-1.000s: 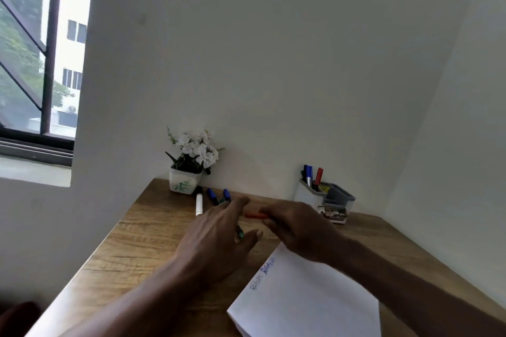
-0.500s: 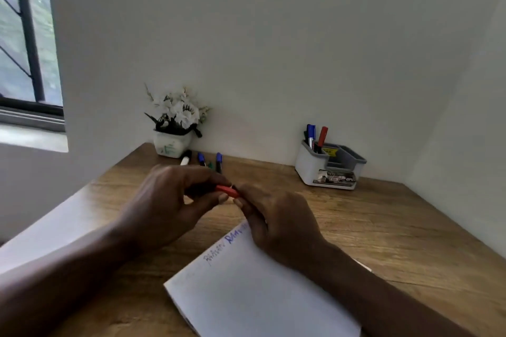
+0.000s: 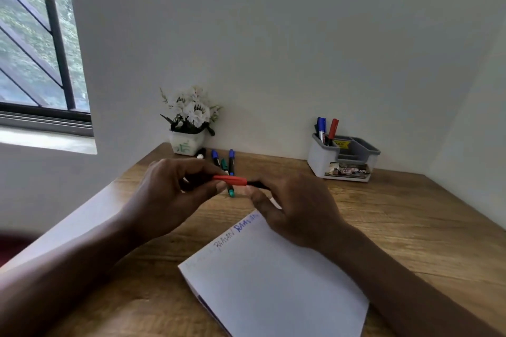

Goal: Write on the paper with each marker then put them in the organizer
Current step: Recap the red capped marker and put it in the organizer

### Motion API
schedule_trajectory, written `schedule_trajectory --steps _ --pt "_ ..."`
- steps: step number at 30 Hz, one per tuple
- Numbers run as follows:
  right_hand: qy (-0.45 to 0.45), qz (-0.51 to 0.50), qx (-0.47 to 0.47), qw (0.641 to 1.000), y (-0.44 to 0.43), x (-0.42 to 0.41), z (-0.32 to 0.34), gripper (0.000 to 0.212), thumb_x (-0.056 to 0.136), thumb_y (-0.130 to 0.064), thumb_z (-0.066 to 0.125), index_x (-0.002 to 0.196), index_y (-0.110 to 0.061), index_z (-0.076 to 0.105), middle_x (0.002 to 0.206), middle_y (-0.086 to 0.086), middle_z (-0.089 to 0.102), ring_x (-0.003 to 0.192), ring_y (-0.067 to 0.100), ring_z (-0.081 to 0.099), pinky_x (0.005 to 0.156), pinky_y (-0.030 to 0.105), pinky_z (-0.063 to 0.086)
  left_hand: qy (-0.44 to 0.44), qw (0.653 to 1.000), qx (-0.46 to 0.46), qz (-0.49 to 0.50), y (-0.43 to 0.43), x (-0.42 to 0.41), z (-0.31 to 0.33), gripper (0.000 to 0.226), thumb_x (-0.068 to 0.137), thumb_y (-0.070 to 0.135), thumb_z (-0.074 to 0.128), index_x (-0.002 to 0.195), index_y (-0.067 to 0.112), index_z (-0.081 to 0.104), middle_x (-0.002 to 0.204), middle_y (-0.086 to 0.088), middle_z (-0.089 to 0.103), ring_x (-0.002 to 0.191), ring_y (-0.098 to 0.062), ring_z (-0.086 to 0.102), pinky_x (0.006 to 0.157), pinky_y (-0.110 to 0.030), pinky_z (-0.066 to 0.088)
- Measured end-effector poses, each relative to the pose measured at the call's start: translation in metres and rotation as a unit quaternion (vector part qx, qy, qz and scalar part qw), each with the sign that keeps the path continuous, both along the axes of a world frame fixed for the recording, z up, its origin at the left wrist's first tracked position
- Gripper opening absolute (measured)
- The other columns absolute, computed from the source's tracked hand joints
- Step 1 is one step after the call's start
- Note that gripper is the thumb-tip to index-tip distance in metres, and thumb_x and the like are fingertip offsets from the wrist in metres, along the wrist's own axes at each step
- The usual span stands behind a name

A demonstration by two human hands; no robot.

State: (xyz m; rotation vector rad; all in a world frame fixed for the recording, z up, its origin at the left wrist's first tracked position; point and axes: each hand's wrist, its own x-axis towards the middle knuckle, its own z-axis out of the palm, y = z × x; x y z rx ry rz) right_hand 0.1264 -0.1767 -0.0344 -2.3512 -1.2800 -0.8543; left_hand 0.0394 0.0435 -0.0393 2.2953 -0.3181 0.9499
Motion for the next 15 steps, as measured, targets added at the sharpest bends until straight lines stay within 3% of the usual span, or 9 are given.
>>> schedule_trajectory --steps 2,4,6,8,11,13,15 --pt "0.027 -0.011 0.020 0.999 -0.008 0.003 0.003 0.042 0.099 -0.043 0.038 0.124 -0.030 0.069 0.105 -0.009 0.076 0.077 -0.001 0.054 0.062 0.011 0.035 0.030 0.999 -0.011 0.010 0.001 0.001 -0.001 0.012 0.084 0.044 0.073 0.093 0.039 0.078 0.076 0.024 0.070 0.072 -0.006 0.068 0.058 -0.015 0.048" --pt "0.080 -0.025 0.044 0.996 -0.014 0.011 0.004 0.044 0.099 -0.033 0.041 0.140 -0.031 0.058 0.119 -0.006 0.073 0.087 0.003 0.059 0.068 0.011 0.039 0.064 0.998 0.004 0.029 0.002 0.001 -0.003 0.010 0.084 0.050 0.071 0.088 0.043 0.078 0.075 0.025 0.070 0.073 -0.005 0.066 0.057 -0.016 0.046" --pt "0.112 -0.018 0.060 0.992 -0.017 0.017 0.004 0.051 0.101 -0.022 0.046 0.149 -0.038 0.044 0.112 -0.002 0.073 0.081 0.005 0.060 0.068 0.017 0.043 0.103 0.994 0.012 0.046 0.003 0.001 -0.005 0.021 0.081 0.063 0.065 0.086 0.047 0.078 0.076 0.022 0.070 0.074 -0.005 0.064 0.058 -0.023 0.049" --pt "0.120 -0.004 0.057 0.991 -0.019 0.021 0.004 0.056 0.101 -0.016 0.047 0.149 -0.044 0.038 0.097 0.001 0.072 0.075 0.008 0.063 0.067 0.026 0.053 0.134 0.988 0.037 0.070 0.004 0.001 -0.006 0.035 0.076 0.073 0.057 0.089 0.048 0.078 0.074 0.020 0.068 0.073 -0.002 0.062 0.059 -0.027 0.049" --pt "0.163 0.010 0.091 0.982 -0.022 0.023 0.005 0.039 0.103 -0.014 0.049 0.133 -0.038 0.054 0.094 0.000 0.071 0.064 0.010 0.068 0.062 0.028 0.059 0.170 0.969 0.153 0.098 0.004 0.003 -0.006 0.046 0.081 0.076 0.048 0.105 0.048 0.076 0.077 0.025 0.058 0.072 0.002 0.057 0.057 -0.020 0.042" --pt "0.255 0.022 0.158 0.954 -0.020 0.022 0.007 0.025 0.103 -0.014 0.052 0.118 -0.028 0.066 0.094 0.001 0.072 0.057 0.014 0.069 0.053 0.022 0.053 0.175 0.957 0.203 0.113 0.003 0.003 -0.005 0.050 0.084 0.078 0.043 0.112 0.049 0.073 0.084 0.026 0.055 0.073 0.005 0.054 0.057 -0.018 0.039" --pt "0.396 0.046 0.259 0.880 -0.018 0.020 0.009 0.024 0.104 -0.010 0.050 0.112 -0.019 0.070 0.095 0.007 0.073 0.058 0.019 0.069 0.050 0.024 0.051 0.175 0.948 0.231 0.131 0.000 0.002 -0.005 0.051 0.087 0.077 0.041 0.115 0.047 0.072 0.089 0.024 0.054 0.074 0.004 0.052 0.055 -0.015 0.034"
